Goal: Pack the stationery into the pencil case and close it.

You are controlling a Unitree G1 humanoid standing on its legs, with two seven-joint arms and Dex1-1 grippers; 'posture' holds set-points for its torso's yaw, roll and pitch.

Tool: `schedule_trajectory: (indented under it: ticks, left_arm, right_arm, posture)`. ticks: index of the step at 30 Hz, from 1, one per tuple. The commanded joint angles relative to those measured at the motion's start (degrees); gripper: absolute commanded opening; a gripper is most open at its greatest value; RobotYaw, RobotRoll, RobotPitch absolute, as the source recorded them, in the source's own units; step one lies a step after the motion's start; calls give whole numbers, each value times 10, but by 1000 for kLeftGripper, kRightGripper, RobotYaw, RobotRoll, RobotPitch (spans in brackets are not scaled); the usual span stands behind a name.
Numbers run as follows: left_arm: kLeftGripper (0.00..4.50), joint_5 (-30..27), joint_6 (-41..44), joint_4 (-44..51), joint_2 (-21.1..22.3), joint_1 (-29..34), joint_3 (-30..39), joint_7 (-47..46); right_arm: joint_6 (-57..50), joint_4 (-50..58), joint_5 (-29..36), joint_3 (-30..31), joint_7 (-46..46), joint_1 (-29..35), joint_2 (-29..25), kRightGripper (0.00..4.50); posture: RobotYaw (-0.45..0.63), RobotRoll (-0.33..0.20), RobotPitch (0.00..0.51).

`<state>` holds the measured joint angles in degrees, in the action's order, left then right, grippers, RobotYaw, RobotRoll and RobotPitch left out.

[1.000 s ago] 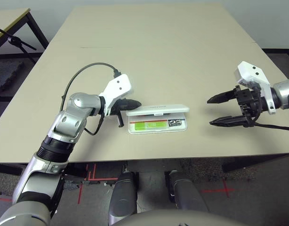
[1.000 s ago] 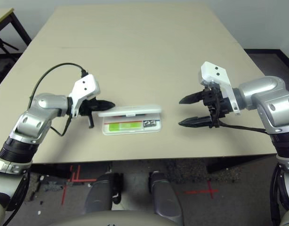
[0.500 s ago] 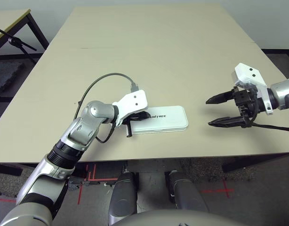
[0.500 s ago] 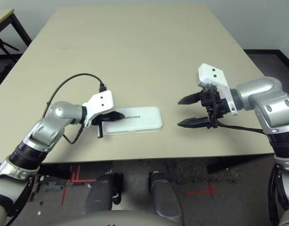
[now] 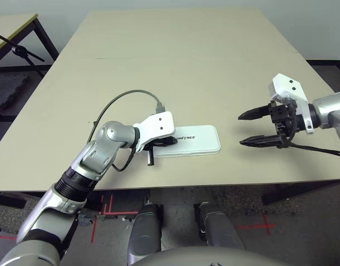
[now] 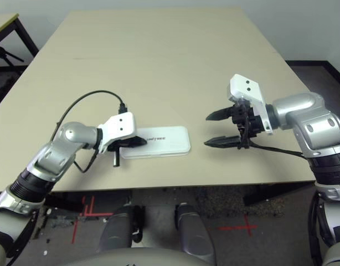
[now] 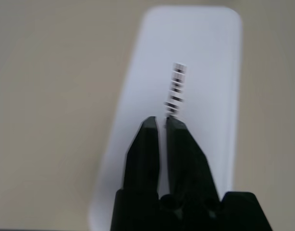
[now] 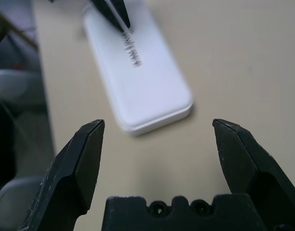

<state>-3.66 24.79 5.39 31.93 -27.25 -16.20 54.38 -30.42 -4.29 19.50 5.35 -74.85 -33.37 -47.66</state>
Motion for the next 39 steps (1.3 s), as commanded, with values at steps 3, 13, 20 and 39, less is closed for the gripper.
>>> schedule_trajectory:
  ticks: [3, 13, 20, 39]
  left_arm:
    - [2549, -43, -52, -70, -33, -7, 121, -79]
    - [4477, -1, -175, -318, -21, -69, 250, -293]
    - [4477, -9, -292, -489, -18, -92, 311, -405]
    - [4477, -11, -357, -540, -21, -112, 321, -455]
  right_arm:
    - [82, -116, -15, -66, 132, -22, 83, 4500]
    - [289, -419, -96, -168, 496, -112, 158, 4500]
    - [368, -525, -96, -216, 625, -125, 158, 4500]
    - [387, -575, -103, -220, 636, -125, 157, 4500]
  posture:
    - [-22, 0, 109]
    - [-2, 0, 104]
    - [-10, 0, 96]
    - [-31, 0, 132]
